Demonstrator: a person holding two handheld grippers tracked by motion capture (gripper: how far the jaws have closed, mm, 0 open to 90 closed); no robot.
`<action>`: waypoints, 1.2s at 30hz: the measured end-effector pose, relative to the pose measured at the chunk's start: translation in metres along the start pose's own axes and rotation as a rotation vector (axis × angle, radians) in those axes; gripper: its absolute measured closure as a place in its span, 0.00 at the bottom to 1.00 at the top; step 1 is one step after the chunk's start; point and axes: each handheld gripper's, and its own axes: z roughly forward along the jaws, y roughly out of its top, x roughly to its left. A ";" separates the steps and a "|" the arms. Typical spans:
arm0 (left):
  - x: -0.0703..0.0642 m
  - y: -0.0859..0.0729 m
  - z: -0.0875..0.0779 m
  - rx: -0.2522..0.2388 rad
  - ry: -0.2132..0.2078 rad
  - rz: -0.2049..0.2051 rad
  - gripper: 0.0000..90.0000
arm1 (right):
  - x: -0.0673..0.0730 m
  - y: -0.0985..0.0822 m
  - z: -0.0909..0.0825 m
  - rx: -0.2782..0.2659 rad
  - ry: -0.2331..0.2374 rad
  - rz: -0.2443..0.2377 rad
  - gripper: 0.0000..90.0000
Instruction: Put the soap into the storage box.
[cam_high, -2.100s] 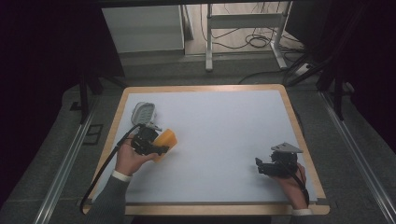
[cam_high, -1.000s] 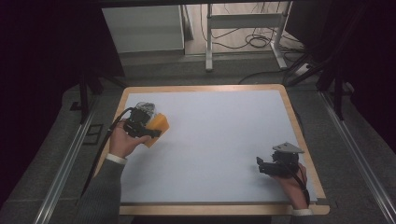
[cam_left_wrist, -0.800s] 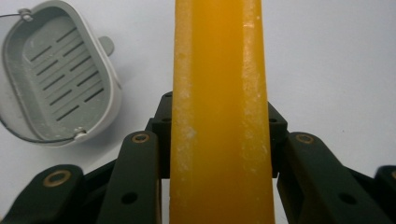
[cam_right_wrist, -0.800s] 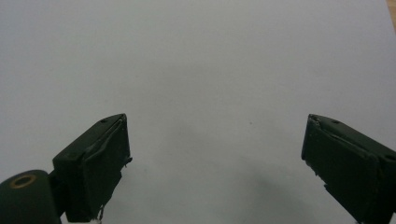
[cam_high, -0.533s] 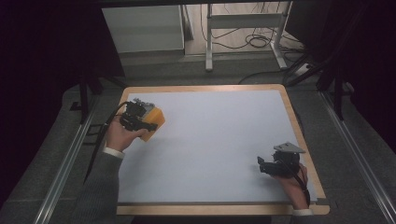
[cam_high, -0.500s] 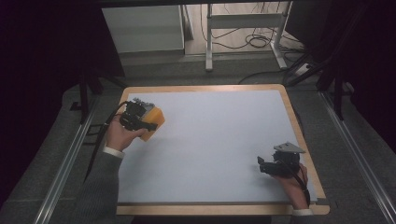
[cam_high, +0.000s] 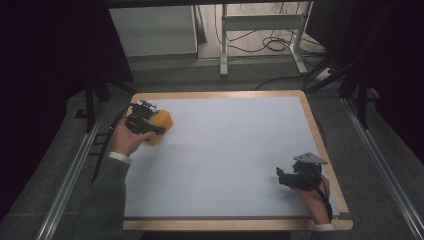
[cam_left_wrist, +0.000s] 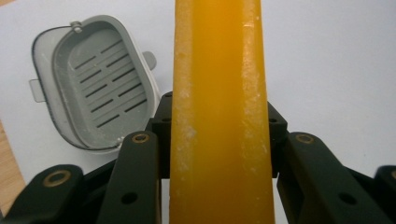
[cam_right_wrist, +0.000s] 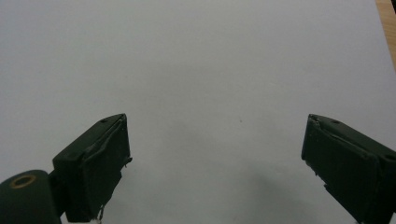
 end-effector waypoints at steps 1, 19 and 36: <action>0.003 0.002 0.001 -0.002 -0.004 -0.016 0.68 | 0.000 -0.001 0.001 0.006 0.000 0.002 0.09; 0.031 0.015 0.007 0.016 0.027 -0.089 0.68 | -0.001 0.000 0.000 0.001 -0.009 0.006 0.09; 0.054 0.030 0.027 0.024 0.022 -0.172 0.68 | -0.002 0.000 -0.001 0.001 -0.016 0.009 0.09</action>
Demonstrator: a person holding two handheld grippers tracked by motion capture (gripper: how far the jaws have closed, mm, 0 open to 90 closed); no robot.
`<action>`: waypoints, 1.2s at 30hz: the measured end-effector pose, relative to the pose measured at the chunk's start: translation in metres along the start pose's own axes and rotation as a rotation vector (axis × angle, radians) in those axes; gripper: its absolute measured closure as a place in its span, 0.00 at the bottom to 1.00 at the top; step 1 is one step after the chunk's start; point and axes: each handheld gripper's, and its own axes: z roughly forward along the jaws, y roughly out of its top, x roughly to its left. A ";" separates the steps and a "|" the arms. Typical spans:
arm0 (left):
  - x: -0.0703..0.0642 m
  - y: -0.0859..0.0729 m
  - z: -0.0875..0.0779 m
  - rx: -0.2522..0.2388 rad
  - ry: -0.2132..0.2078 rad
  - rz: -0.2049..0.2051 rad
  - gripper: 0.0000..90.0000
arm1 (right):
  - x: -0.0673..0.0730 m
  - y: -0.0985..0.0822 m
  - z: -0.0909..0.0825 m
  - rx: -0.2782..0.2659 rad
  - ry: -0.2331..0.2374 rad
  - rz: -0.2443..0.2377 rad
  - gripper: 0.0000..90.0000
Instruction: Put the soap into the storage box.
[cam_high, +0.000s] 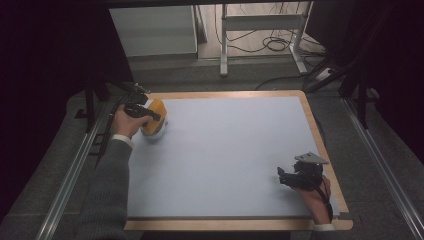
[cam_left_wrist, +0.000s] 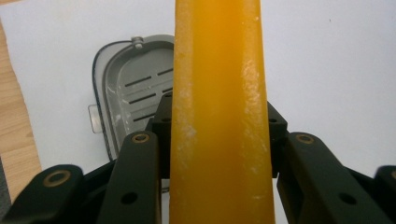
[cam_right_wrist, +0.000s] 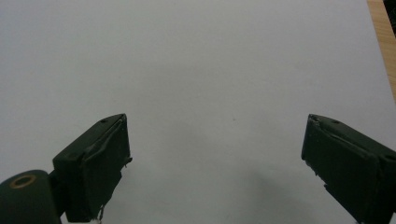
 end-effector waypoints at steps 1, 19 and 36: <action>0.002 0.001 0.002 0.001 0.001 -0.004 0.68 | 0.000 0.000 0.000 0.002 -0.001 0.000 0.09; 0.012 0.001 0.018 -0.024 0.039 -0.064 0.68 | -0.002 -0.001 0.000 0.003 0.000 0.004 0.09; 0.025 -0.005 0.032 -0.021 0.061 -0.123 0.68 | -0.001 -0.001 0.002 0.012 0.000 0.001 0.09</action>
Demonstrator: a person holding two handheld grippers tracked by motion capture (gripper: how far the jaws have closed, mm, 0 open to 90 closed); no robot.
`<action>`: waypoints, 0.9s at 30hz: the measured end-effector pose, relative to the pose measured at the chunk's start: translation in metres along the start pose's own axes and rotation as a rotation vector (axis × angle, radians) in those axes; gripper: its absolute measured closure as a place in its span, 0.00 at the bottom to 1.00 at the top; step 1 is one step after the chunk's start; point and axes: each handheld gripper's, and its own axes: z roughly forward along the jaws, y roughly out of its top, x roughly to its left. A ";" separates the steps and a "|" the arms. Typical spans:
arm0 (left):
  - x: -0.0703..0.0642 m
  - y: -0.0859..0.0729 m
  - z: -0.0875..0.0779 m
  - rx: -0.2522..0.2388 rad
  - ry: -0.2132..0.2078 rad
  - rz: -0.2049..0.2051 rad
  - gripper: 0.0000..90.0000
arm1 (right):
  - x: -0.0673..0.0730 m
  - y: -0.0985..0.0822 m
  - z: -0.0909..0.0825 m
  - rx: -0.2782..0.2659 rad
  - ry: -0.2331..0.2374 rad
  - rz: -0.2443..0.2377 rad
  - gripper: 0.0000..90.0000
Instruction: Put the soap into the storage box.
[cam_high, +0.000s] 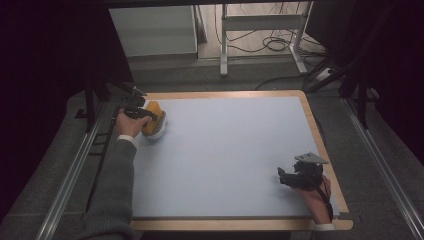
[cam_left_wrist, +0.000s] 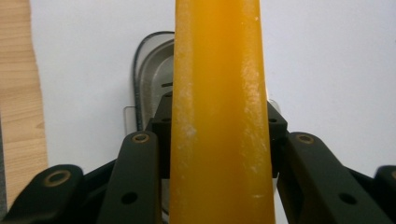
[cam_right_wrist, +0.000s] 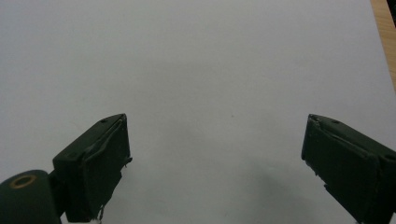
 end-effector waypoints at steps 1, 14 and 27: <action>0.001 0.000 0.000 0.002 0.003 -0.002 0.68 | 0.000 0.000 0.000 0.000 0.000 0.000 0.09; 0.001 -0.002 0.009 -0.007 -0.003 -0.026 0.68 | 0.000 0.000 0.001 0.004 0.002 -0.004 0.09; 0.001 -0.002 0.002 -0.028 0.006 -0.011 0.49 | 0.000 0.000 0.001 0.006 0.004 -0.008 0.09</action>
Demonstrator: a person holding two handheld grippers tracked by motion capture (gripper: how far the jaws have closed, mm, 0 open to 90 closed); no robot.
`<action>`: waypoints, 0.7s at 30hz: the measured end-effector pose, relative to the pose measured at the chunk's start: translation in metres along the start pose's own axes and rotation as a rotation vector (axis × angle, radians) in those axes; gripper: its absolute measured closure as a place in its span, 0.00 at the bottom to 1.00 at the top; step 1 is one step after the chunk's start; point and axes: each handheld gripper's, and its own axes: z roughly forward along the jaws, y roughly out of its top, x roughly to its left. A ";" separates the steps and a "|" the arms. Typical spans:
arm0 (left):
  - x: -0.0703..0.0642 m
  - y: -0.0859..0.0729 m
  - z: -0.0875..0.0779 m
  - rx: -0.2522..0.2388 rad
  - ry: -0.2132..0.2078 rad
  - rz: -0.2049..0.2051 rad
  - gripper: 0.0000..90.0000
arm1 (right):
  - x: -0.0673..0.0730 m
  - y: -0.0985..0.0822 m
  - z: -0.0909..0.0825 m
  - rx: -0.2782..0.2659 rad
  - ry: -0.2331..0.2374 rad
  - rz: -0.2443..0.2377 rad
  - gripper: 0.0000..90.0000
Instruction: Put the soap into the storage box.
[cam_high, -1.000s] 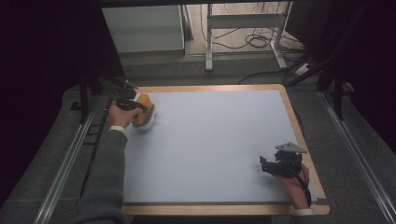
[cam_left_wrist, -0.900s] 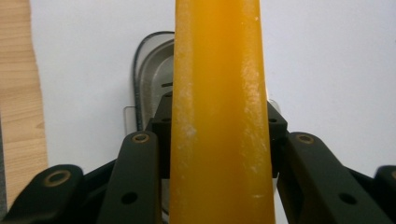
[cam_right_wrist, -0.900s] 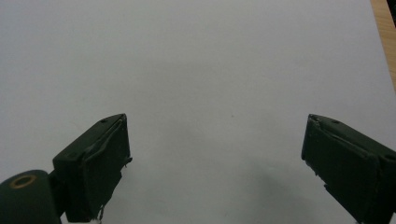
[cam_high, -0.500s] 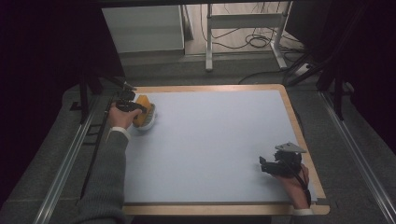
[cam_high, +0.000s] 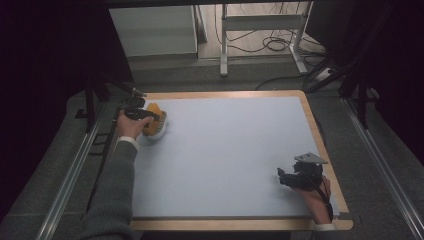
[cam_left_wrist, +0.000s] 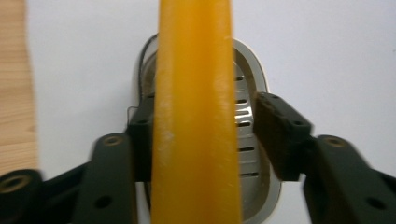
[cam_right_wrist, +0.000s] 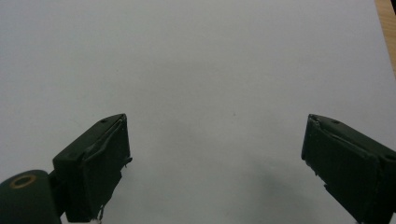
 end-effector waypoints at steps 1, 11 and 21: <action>0.000 0.000 -0.003 -0.006 0.013 0.006 0.47 | 0.000 0.000 0.000 0.000 0.002 0.001 0.09; 0.004 -0.010 -0.026 -0.075 0.053 0.076 0.38 | 0.001 0.000 0.001 0.004 0.002 -0.002 0.09; -0.009 -0.027 -0.052 -0.170 0.004 0.146 0.33 | 0.004 0.002 0.001 -0.002 0.007 -0.013 0.09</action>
